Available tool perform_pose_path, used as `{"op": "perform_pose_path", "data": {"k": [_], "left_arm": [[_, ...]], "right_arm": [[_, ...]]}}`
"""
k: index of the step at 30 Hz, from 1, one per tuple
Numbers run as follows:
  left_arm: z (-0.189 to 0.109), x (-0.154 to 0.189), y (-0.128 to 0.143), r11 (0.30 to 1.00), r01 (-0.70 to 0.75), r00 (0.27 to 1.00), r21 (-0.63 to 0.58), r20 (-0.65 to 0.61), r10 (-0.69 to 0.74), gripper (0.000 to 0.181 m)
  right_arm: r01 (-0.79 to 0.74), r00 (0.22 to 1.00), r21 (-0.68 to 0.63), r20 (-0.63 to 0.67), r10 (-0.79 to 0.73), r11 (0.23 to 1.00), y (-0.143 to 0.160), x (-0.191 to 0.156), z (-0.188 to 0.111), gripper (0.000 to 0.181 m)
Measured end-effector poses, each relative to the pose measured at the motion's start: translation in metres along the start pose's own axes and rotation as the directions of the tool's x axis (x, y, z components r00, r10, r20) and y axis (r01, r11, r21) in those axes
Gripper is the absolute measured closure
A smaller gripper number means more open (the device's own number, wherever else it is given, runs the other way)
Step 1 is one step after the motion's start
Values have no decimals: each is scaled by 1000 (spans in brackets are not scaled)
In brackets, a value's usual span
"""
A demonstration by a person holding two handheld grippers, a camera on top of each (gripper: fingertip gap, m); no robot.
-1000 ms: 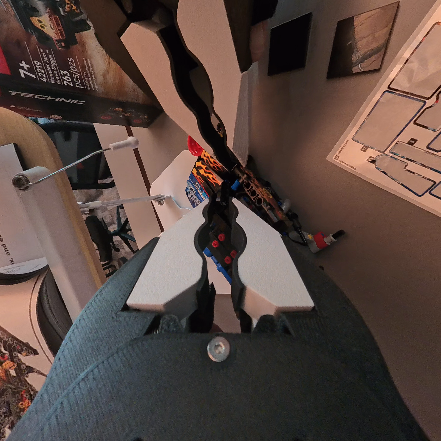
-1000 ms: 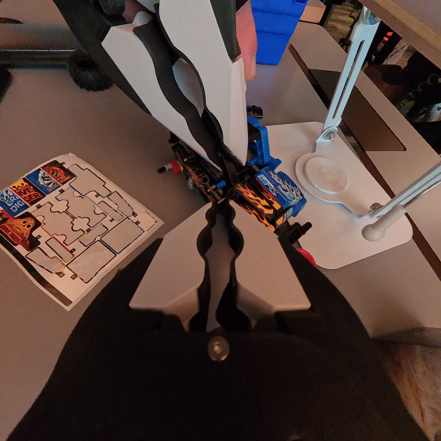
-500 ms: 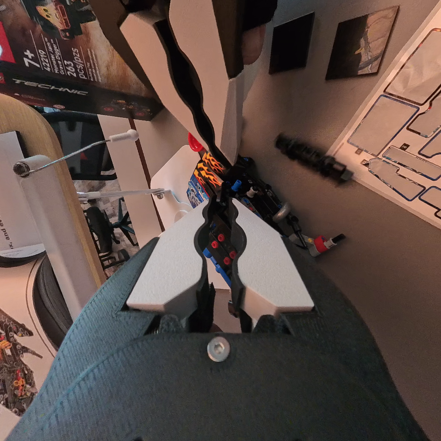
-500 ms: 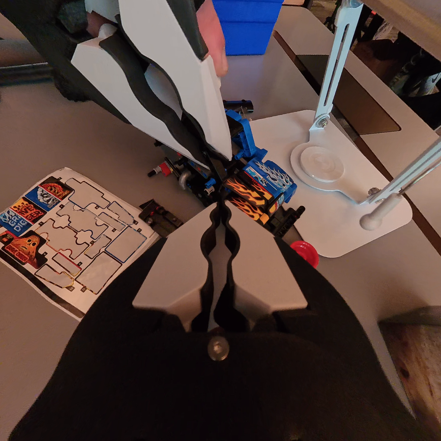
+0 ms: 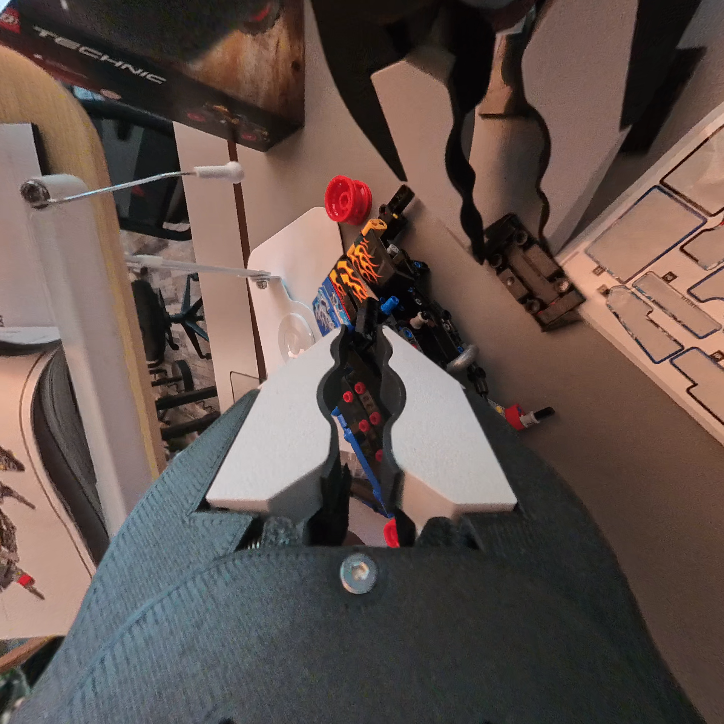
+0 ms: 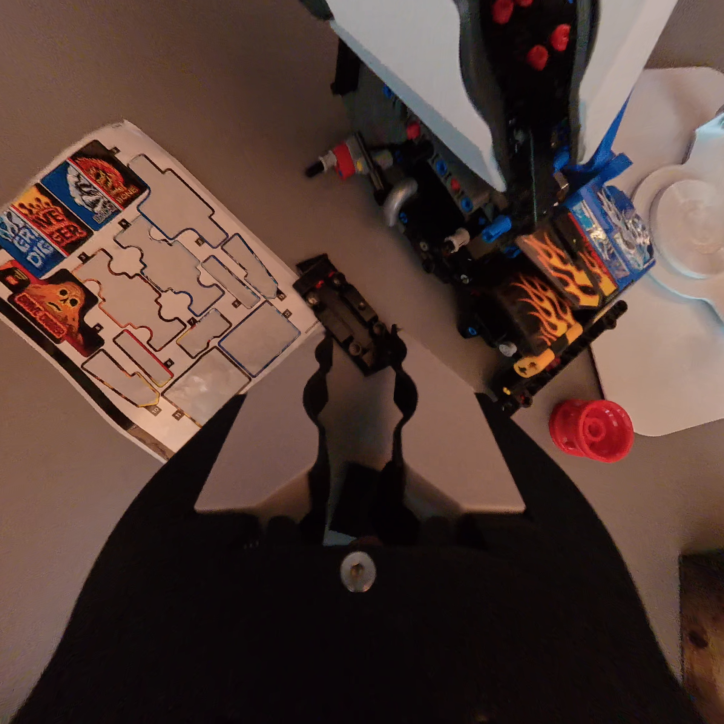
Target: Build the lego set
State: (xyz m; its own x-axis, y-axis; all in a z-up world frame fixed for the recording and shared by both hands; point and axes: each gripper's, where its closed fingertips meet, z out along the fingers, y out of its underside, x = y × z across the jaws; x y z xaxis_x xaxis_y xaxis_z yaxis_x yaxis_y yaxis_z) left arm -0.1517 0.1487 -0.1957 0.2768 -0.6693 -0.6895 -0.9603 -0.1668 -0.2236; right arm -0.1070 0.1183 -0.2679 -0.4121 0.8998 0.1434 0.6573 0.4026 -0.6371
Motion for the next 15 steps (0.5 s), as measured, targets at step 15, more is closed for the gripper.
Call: {"op": "perform_pose_path", "data": {"k": [15], "left_arm": [[-4, 82, -24, 972, 235, 966, -22, -109, -236, 151]], "right_arm": [[1, 992, 111, 127, -15, 994, -21, -21, -25, 181]]}}
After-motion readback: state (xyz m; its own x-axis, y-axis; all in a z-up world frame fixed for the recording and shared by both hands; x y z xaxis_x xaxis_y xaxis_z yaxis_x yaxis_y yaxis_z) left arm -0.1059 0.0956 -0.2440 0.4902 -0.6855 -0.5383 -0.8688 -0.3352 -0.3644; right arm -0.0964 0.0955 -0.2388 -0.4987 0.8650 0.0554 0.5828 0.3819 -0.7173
